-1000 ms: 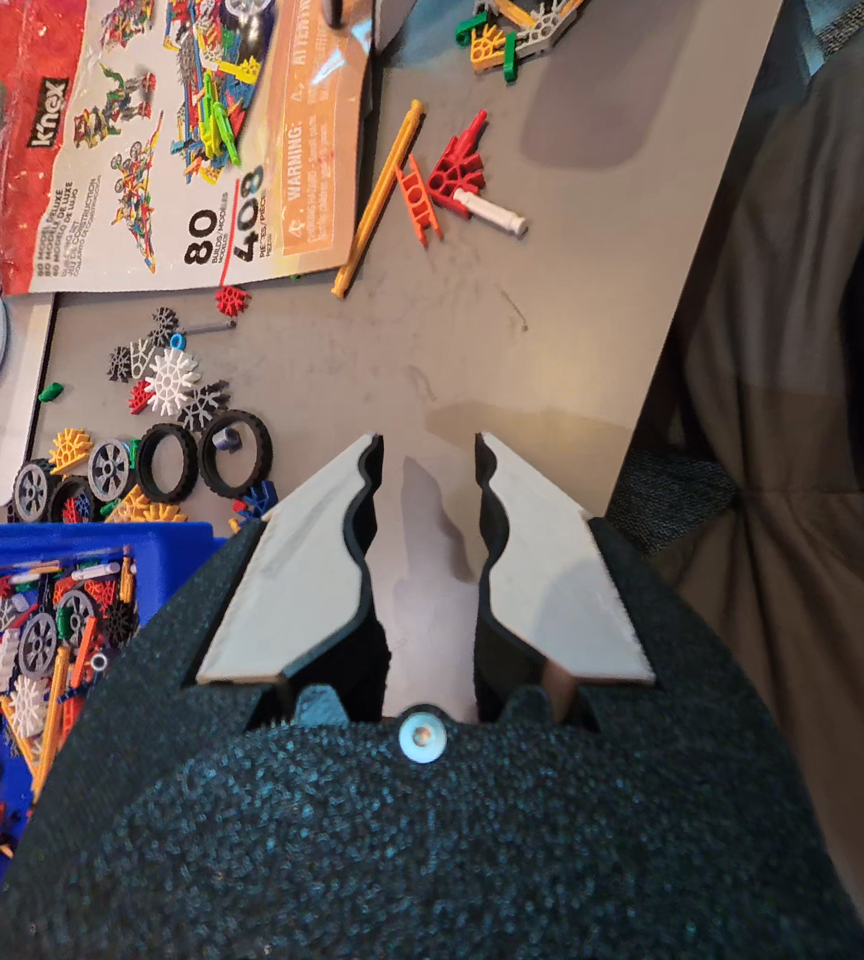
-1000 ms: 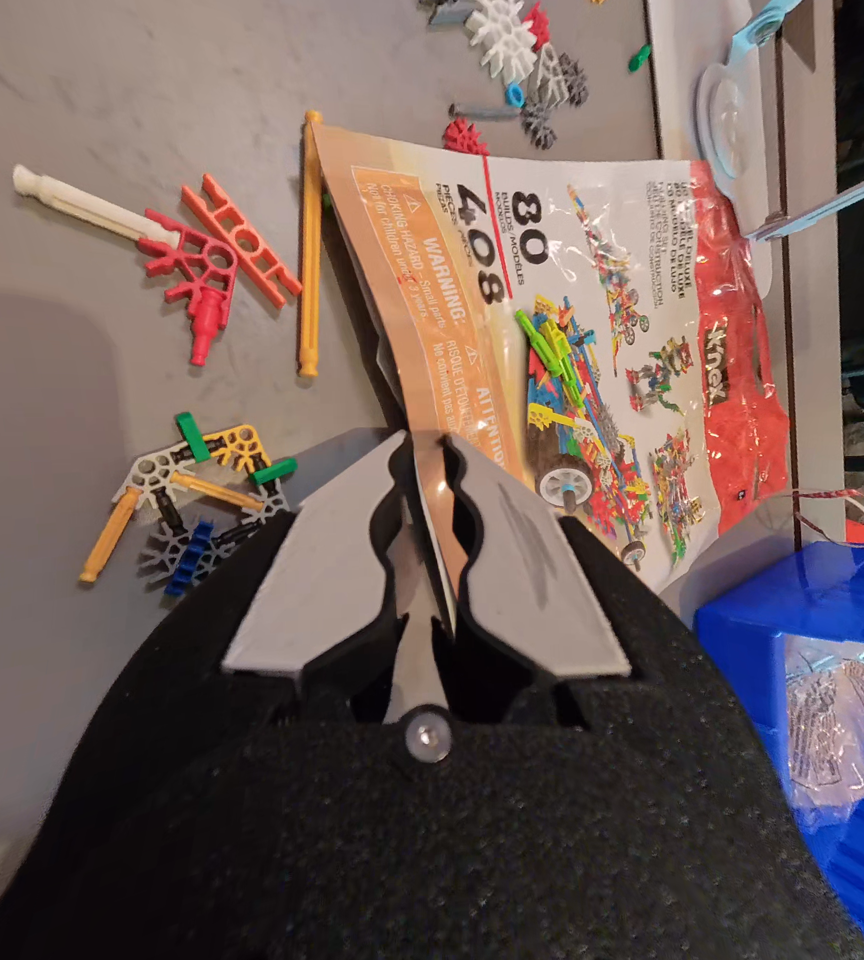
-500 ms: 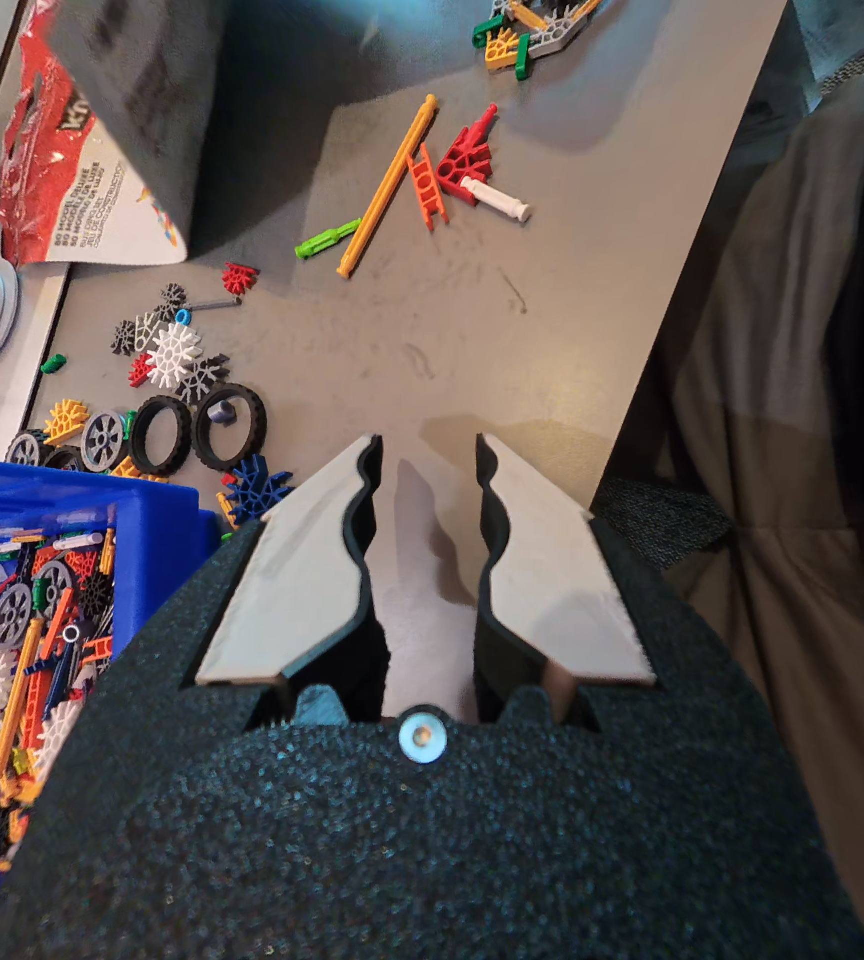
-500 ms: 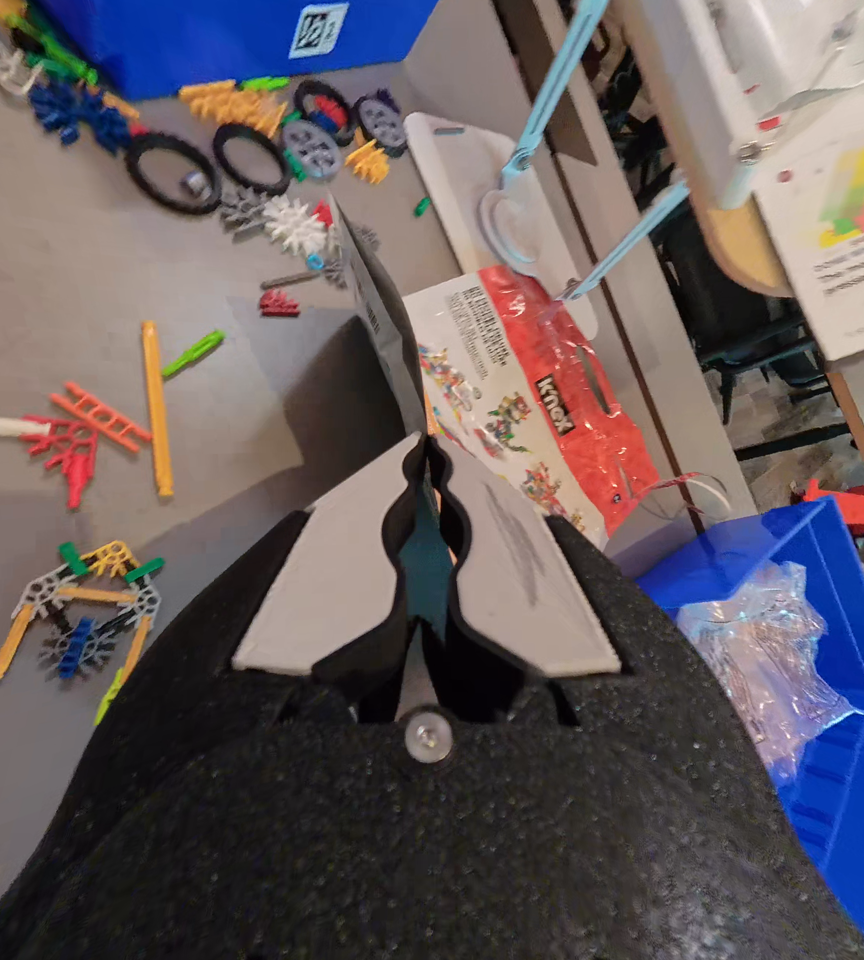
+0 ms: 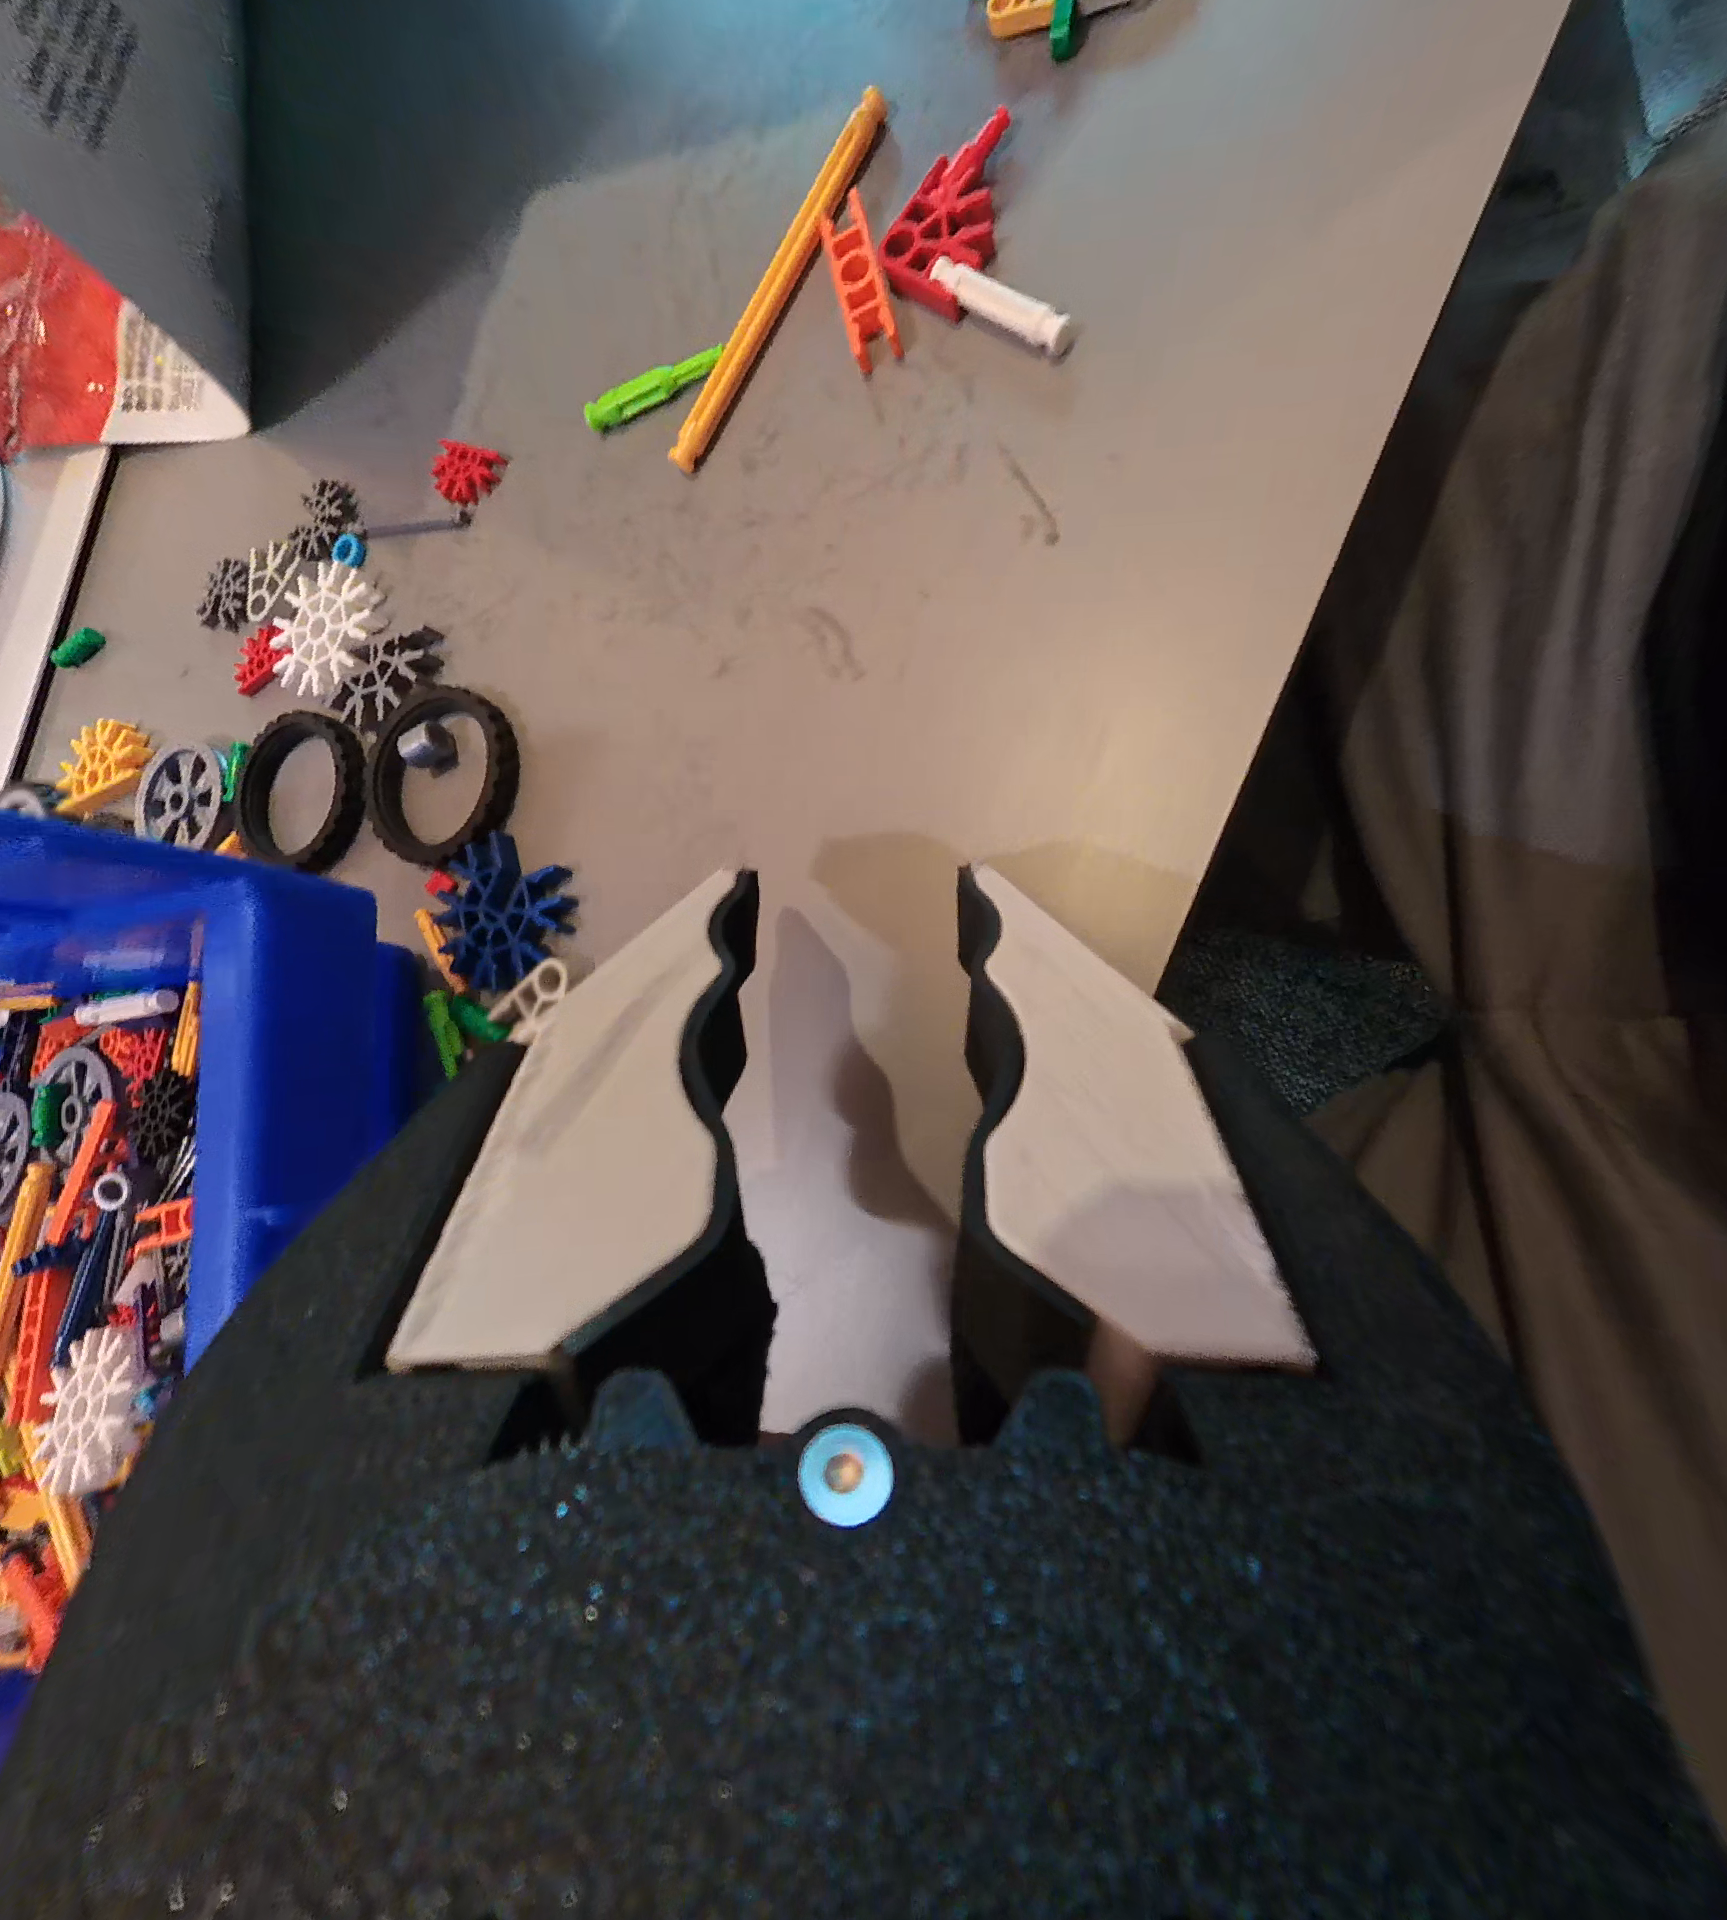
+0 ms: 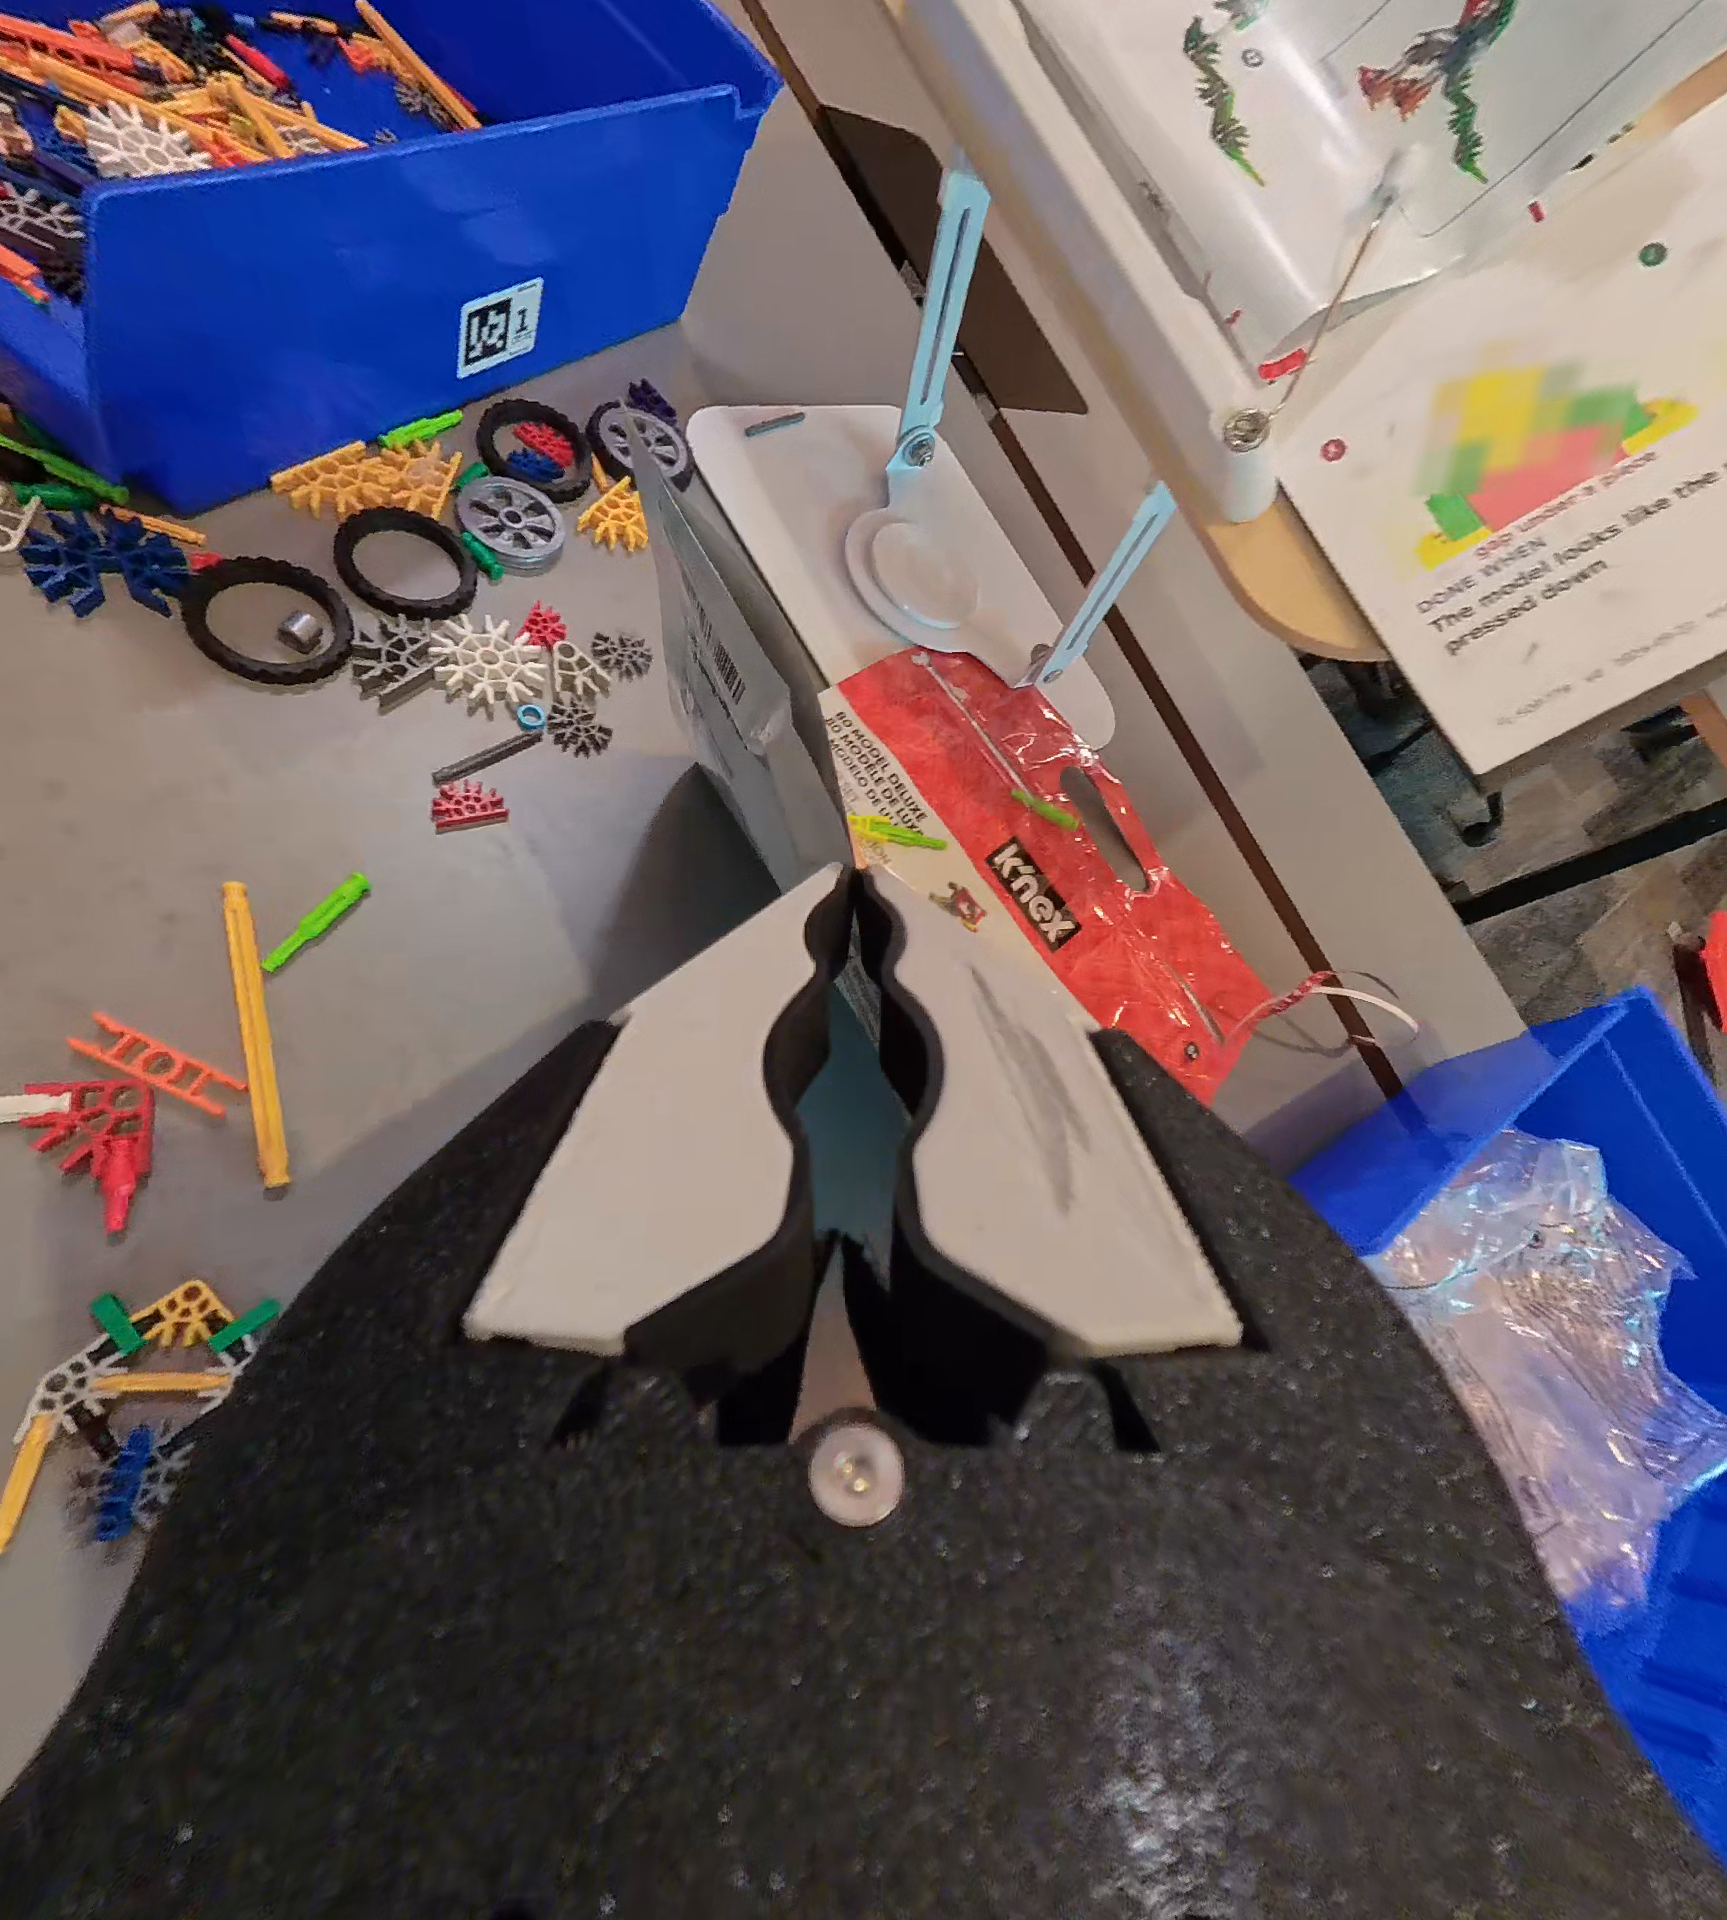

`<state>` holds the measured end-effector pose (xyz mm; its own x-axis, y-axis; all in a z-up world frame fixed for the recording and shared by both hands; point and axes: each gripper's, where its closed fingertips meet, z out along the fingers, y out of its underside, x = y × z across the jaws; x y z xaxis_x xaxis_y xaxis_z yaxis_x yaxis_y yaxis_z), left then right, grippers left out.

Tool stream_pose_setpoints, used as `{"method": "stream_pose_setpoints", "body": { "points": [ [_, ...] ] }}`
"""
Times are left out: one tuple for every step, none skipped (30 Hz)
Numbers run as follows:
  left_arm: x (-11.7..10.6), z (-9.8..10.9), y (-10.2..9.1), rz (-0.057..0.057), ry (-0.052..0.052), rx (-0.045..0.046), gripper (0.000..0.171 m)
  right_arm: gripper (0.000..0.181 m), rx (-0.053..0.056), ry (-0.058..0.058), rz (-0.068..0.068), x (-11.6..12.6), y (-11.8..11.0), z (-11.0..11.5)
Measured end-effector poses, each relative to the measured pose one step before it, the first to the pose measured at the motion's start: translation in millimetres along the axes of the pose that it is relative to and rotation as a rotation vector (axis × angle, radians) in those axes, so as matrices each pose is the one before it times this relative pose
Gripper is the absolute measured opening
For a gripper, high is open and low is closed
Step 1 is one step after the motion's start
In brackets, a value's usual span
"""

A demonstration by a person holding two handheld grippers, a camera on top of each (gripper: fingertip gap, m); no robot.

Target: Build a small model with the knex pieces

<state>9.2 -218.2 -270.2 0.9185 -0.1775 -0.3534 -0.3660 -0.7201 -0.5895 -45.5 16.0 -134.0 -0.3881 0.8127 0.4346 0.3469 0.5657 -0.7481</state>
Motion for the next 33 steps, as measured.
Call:
{"method": "stream_pose_setpoints", "body": {
  "points": [
    [-2.17,-1.77,3.28,-0.0038,-0.0086,-0.00691,0.036,0.000,-0.0060,-0.0083,0.0012,-4.58,1.34,1.52],
    [-2.44,-1.96,3.34,-0.0064,-0.0079,-0.00619,0.036,0.000,-0.0042,-0.0106,-0.0039,-5.37,0.81,1.37],
    [-2.96,-2.08,3.18,-0.0080,-0.0095,-0.00509,0.036,0.000,0.0044,-0.0101,-0.0054,-5.58,-0.35,0.82],
    [-4.36,-2.55,3.04,-0.0078,-0.0170,-0.00356,0.036,0.000,0.0022,-0.0108,0.0034,-5.56,0.15,0.79],
    [-4.44,-3.28,2.68,-0.0099,-0.0165,-0.00176,0.036,0.000,-0.0032,-0.0100,0.0008,-5.50,1.25,0.95],
    [-4.57,-4.03,2.75,-0.0109,-0.0151,-0.00025,0.036,0.000,-0.0082,-0.0046,-0.0062,-4.82,2.50,0.93],
    [-6.26,-4.70,2.88,-0.0130,-0.0238,0.00022,0.036,0.000,-0.0054,-0.0036,-0.0083,-4.62,2.10,0.87],
    [-7.54,-4.64,4.03,-0.0196,-0.0277,-0.00530,0.036,0.000,-0.0018,-0.0088,-0.0025,-5.37,1.57,0.69],
    [-7.39,-3.80,6.42,-0.0176,-0.0250,-0.01656,0.036,0.000,-0.0013,-0.0130,0.0003,-5.77,1.48,0.68],
    [-7.35,-3.02,7.36,-0.0094,-0.0267,-0.01965,0.036,0.000,-0.0018,-0.0076,-0.0037,-4.74,1.66,0.53],
    [-6.96,-2.09,7.01,-0.0122,-0.0229,-0.01634,0.036,0.000,-0.0080,0.0049,-0.0090,-3.13,2.27,0.42],
    [-5.77,-1.54,5.99,-0.0163,-0.0138,-0.01139,0.036,0.000,-0.0086,0.0056,-0.0133,-3.20,2.38,0.29],
    [-4.74,-1.09,4.35,-0.0126,-0.0111,-0.00356,0.036,0.000,-0.0052,-0.0023,-0.0079,-4.05,1.76,0.23],
    [-4.90,-0.53,3.52,-0.0132,-0.0124,-0.00080,0.036,0.000,-0.0010,-0.0056,-0.0018,-4.24,1.35,0.46],
    [-3.91,0.15,3.92,-0.0150,-0.0071,-0.00584,0.036,0.000,-0.0020,-0.0045,-0.0016,-4.05,1.48,0.63],
    [-3.57,0.54,3.86,-0.0098,-0.0084,-0.00702,0.037,0.000,-0.0047,-0.0031,-0.0031,-3.87,2.09,0.77],
    [-2.72,0.67,3.39,-0.0081,-0.0057,-0.00590,0.037,0.000,-0.0027,-0.0020,0.0009,-3.62,1.64,0.88],
    [-1.96,1.22,3.00,-0.0088,-0.0026,-0.00507,0.038,0.000,0.0005,-0.0045,0.0006,-4.07,1.13,0.92],
    [-2.74,1.40,2.47,-0.0072,-0.0095,-0.00345,0.040,0.000,-0.0012,-0.0059,-0.0017,-4.37,1.49,1.16],
    [-1.91,0.23,-0.83,-0.0048,-0.0067,0.01377,0.035,0.000,-0.0035,-0.0030,-0.0018,-4.07,1.61,1.51],
    [0.04,0.21,-0.11,-0.0083,0.0081,0.00616,0.035,0.000,-0.0065,0.0024,-0.0070,-3.64,1.64,1.59],
    [-0.74,-0.12,-0.02,-0.0027,0.0031,0.00670,0.034,0.000,-0.0066,0.0055,-0.0129,-3.32,1.60,1.52],
    [-1.80,-0.09,-0.09,-0.0051,-0.0025,0.00669,0.030,0.000,-0.0039,0.0066,-0.0083,-3.13,0.78,1.39],
    [-0.87,-0.28,-0.28,-0.0098,0.0051,0.00694,0.028,0.000,-0.0026,0.0011,-0.0039,-4.00,0.28,1.44],
    [-0.88,-0.08,-0.20,-0.0103,0.0038,0.00545,0.027,0.000,-0.0034,-0.0015,-0.0076,-4.61,0.25,1.64],
    [-2.26,-0.12,0.18,-0.0097,-0.0055,0.00263,0.023,0.000,-0.0057,0.0031,-0.0105,-3.93,0.48,1.71],
    [-1.85,-0.29,0.43,-0.0099,-0.0049,0.00086,0.020,0.000,-0.0069,0.0052,-0.0083,-3.41,0.53,1.97],
    [-1.00,-0.04,0.39,-0.0084,-0.0002,0.00174,0.019,0.000,-0.0063,-0.0032,-0.0051,-4.98,0.46,2.12],
    [-1.22,0.05,0.34,-0.0081,-0.0026,0.00181,0.019,0.000,-0.0066,-0.0071,-0.0017,-5.74,0.48,2.25],
    [-1.76,0.15,0.94,-0.0102,-0.0057,-0.00190,0.019,0.000,-0.0073,-0.0117,-0.0046,-6.35,0.81,2.47],
    [-1.64,-0.15,1.62,-0.0048,-0.0059,-0.00520,0.021,0.000,-0.0143,-0.0276,-0.0130,-8.24,1.97,2.19],
    [-2.30,-0.40,2.16,-0.0041,-0.0095,-0.00849,0.023,0.004,-0.0204,-0.0374,-0.0131,-8.10,2.43,1.08],
    [-2.01,-0.36,2.26,-0.0079,-0.0063,-0.00900,0.025,0.009,-0.0024,-0.0289,0.0006,-3.85,-0.70,-1.25]
  ]
}}
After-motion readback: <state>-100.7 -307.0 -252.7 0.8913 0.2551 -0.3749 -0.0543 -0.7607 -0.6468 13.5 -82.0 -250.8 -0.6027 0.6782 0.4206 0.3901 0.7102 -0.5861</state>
